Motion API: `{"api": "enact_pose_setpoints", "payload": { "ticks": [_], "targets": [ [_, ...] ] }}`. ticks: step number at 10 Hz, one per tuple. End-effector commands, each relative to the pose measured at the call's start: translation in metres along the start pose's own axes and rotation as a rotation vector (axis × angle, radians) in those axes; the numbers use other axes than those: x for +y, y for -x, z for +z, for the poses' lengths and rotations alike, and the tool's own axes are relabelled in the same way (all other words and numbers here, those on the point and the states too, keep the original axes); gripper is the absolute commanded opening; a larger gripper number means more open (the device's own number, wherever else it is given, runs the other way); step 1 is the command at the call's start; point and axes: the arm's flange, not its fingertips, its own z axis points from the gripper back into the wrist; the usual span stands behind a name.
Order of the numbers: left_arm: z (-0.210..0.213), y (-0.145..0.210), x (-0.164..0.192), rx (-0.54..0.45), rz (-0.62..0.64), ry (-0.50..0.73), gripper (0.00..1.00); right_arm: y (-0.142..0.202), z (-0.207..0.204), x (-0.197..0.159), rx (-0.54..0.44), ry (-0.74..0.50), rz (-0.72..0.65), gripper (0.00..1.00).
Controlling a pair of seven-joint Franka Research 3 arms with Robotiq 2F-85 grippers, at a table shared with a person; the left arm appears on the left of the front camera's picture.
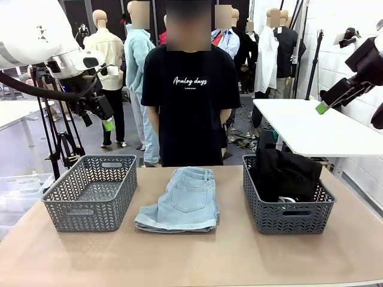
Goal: Sort the tops and bottoms.
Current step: Lift clothes from the center of the table with your right hand.
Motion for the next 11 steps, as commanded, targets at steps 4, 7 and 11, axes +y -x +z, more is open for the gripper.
{"api": "enact_pose_setpoints", "payload": {
  "ticks": [4,7,11],
  "targets": [
    [0.002,0.0,0.0,-0.011,0.001,-0.004,1.0,0.0,0.0,0.0,0.007,0.009,0.009,1.0],
    [0.002,0.0,0.0,-0.011,0.001,-0.004,1.0,0.0,0.0,0.0,0.007,0.009,0.009,1.0],
    [0.002,0.0,0.0,-0.011,0.001,-0.004,1.0,-0.037,0.002,0.042,-0.036,-0.115,0.042,1.0]
  ]
}}
